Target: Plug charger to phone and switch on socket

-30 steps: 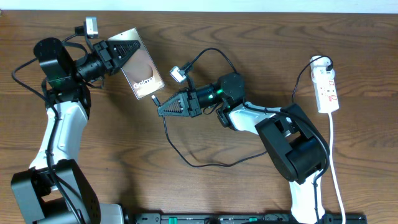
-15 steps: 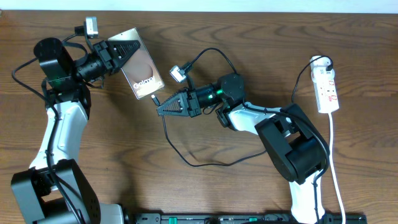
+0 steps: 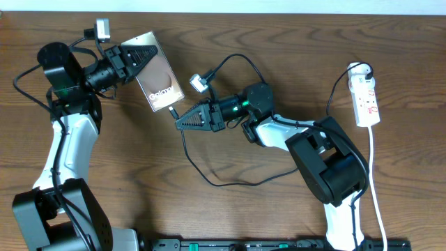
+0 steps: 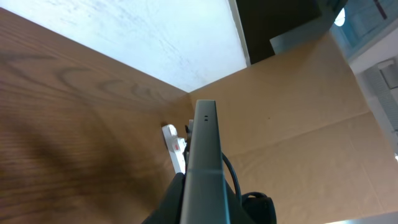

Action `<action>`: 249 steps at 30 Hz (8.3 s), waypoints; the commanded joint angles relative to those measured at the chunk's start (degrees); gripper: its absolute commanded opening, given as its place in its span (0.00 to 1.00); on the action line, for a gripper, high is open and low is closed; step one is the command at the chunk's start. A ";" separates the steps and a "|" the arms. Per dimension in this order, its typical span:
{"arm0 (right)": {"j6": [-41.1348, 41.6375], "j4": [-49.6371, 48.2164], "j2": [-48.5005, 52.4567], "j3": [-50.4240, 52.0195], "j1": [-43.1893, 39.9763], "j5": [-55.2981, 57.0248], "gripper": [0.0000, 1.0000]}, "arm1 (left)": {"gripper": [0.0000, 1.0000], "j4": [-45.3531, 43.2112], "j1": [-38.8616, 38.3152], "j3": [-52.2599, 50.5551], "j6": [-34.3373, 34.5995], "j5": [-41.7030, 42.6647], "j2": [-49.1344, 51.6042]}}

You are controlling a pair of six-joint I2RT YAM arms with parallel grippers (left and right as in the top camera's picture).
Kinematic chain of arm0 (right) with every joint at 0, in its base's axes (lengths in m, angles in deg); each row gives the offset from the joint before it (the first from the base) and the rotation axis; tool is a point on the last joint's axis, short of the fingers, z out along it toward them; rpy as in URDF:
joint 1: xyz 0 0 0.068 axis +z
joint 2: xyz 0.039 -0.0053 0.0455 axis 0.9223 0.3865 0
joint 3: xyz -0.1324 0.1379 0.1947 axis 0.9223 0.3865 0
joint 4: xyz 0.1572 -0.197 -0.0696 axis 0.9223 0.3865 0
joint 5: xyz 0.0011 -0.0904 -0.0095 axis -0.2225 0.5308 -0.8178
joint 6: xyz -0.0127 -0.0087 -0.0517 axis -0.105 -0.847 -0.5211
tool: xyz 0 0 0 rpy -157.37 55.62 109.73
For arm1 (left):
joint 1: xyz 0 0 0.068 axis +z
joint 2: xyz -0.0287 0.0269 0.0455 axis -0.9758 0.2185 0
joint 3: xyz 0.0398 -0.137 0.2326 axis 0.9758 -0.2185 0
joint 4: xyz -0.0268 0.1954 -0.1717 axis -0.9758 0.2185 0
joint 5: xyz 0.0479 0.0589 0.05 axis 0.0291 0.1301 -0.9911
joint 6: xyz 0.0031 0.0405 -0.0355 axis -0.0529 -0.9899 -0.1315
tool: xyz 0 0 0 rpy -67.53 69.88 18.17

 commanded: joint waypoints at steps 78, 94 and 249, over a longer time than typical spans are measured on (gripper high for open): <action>12.35 -4.68 -0.15 -0.87 0.35 11.06 0.01 | 0.08 -0.68 -1.86 0.44 0.31 0.02 -0.33; 12.33 -4.66 -0.15 -0.85 0.28 14.67 0.01 | 0.07 -0.72 -5.97 0.44 0.46 -8.22 -0.33; 11.93 -4.00 -0.15 -0.85 1.25 11.13 0.01 | 0.07 -2.82 -3.56 0.44 6.43 -11.37 -0.24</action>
